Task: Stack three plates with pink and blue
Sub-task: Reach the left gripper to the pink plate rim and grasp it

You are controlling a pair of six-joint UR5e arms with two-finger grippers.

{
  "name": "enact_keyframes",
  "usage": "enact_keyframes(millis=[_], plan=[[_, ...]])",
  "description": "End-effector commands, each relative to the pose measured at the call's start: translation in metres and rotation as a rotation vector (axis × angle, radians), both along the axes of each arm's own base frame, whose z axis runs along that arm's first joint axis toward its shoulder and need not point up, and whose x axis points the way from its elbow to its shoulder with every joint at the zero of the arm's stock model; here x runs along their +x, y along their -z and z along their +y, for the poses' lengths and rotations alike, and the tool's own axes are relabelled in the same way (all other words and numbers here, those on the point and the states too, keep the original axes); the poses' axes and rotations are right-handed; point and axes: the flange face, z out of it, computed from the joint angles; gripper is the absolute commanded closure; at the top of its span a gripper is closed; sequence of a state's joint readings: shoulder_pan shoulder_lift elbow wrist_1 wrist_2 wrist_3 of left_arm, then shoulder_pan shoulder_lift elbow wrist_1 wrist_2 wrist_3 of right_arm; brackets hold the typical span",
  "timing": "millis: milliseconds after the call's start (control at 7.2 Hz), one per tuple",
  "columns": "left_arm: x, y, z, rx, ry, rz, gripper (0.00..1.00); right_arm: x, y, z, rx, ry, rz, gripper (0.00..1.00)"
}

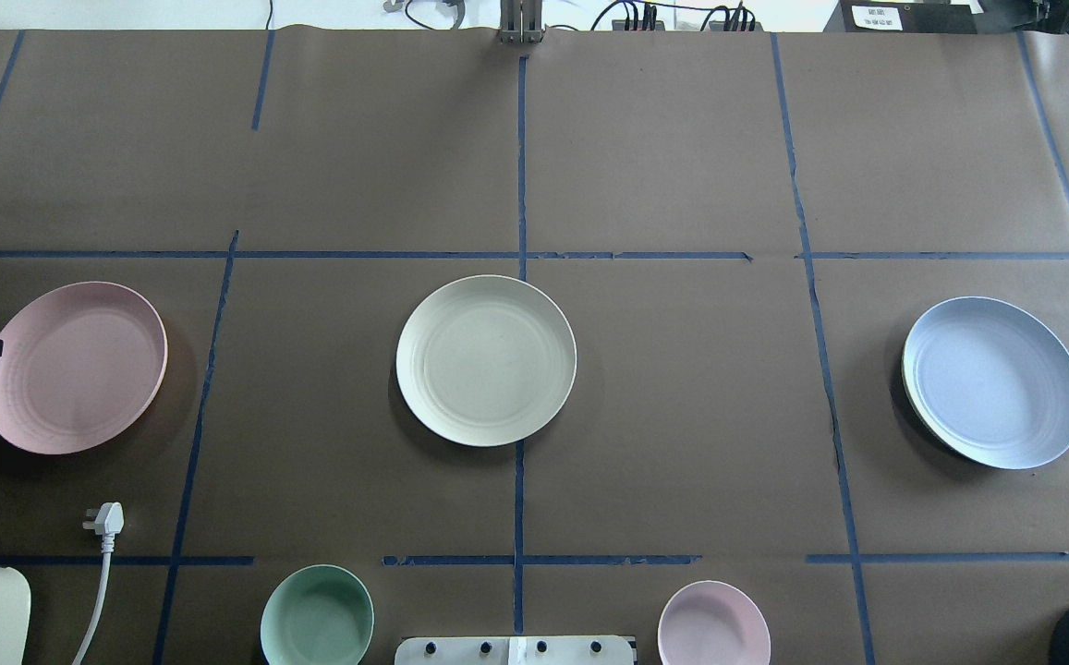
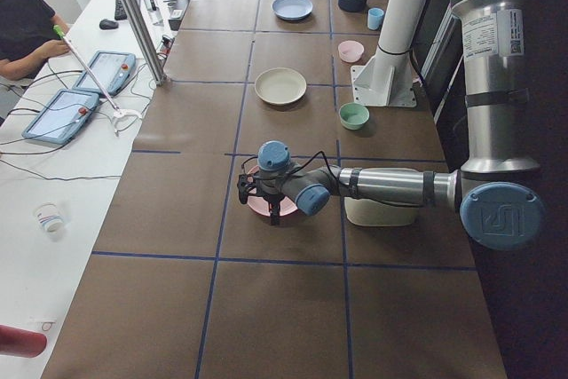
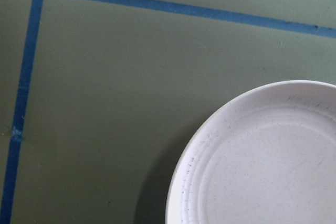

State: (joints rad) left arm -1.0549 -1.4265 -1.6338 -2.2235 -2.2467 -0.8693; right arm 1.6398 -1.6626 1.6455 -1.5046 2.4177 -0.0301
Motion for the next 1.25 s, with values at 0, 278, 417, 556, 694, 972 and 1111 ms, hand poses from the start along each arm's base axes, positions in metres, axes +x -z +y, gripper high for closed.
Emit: enact_keyframes(millis=[0,278,417,556,694,972,1111], plan=[[0.0227,-0.0222,0.0051,-0.008,0.014,0.011,0.0,0.0002,0.0012,-0.0009,0.006,0.0,0.002,0.0],[0.0305,-0.0251,0.0083,-0.006,0.003,0.001,0.0,0.0002,0.0013,-0.001,0.008,0.0,0.002,0.0],[0.0315,-0.0292,0.0093,-0.013,0.0,-0.004,0.07,0.0002,0.0013,-0.001,0.008,0.0,0.002,0.0],[0.0317,-0.0282,0.0094,-0.013,0.0,-0.002,0.27,0.0002,0.002,-0.0018,0.01,0.0,0.002,0.0],[0.0317,-0.0269,0.0091,-0.011,0.0,-0.002,0.56,0.0003,0.0034,-0.0033,0.013,0.0,0.003,0.0],[0.0311,-0.0256,0.0102,0.0,-0.008,0.0,0.92,0.0005,0.0062,-0.0055,0.017,0.0,0.003,0.0],[0.0294,-0.0244,0.0109,0.001,-0.009,0.004,0.99,0.0006,0.0076,-0.0064,0.02,0.0,0.003,0.0]])
